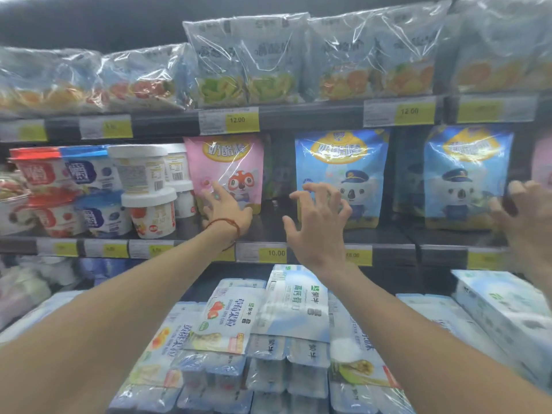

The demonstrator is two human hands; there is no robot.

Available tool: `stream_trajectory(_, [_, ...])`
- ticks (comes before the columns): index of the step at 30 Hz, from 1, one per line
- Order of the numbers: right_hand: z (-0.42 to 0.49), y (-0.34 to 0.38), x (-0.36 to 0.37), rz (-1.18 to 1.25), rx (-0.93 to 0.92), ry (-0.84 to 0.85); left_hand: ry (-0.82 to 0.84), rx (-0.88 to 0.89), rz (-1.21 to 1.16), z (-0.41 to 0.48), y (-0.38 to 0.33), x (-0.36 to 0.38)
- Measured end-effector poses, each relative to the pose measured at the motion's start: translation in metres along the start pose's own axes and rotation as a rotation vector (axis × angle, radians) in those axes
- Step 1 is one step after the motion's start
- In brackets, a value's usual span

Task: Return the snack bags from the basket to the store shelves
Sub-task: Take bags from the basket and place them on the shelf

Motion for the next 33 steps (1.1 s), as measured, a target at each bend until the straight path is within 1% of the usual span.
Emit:
stream_trajectory(6, [-0.014,0.055,-0.019,0.184,0.010,0.006,-0.100,0.244,-0.051,-0.042,0.011,-0.048])
stream_trajectory(10, [-0.035,0.099,-0.025,0.272,-0.017,0.015,-0.180,0.372,-0.039,-0.070,0.036,-0.089])
stream_trajectory(13, [-0.054,0.131,-0.025,0.363,-0.026,0.046,-0.219,0.409,-0.022,-0.088,0.065,-0.117])
stream_trajectory(16, [-0.080,0.164,-0.023,0.459,-0.024,0.069,-0.252,0.369,-0.009,-0.110,0.108,-0.142])
stream_trajectory(19, [-0.112,0.192,-0.017,0.577,0.005,0.122,-0.241,0.317,0.019,-0.136,0.155,-0.163])
stream_trajectory(22, [-0.153,0.223,-0.009,0.662,-0.029,0.240,-0.235,0.263,0.041,-0.163,0.203,-0.188])
stream_trajectory(27, [-0.232,0.282,0.002,0.792,-0.171,0.452,-0.242,0.116,0.135,-0.216,0.291,-0.231])
stream_trajectory(31, [-0.296,0.314,0.006,0.876,-0.223,0.642,-0.277,-0.045,0.147,-0.263,0.354,-0.250])
stream_trajectory(33, [-0.333,0.329,0.007,0.900,-0.290,0.747,-0.302,-0.144,0.146,-0.291,0.387,-0.256])
Point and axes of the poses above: each hand's wrist, its own z-axis towards the middle knuckle, its own x-axis out of the palm, y = z × x, the point moved 3 cm from there along z, towards the middle knuckle, and after that the axes turned 5 degrees about -y, right-handed, at the moved point
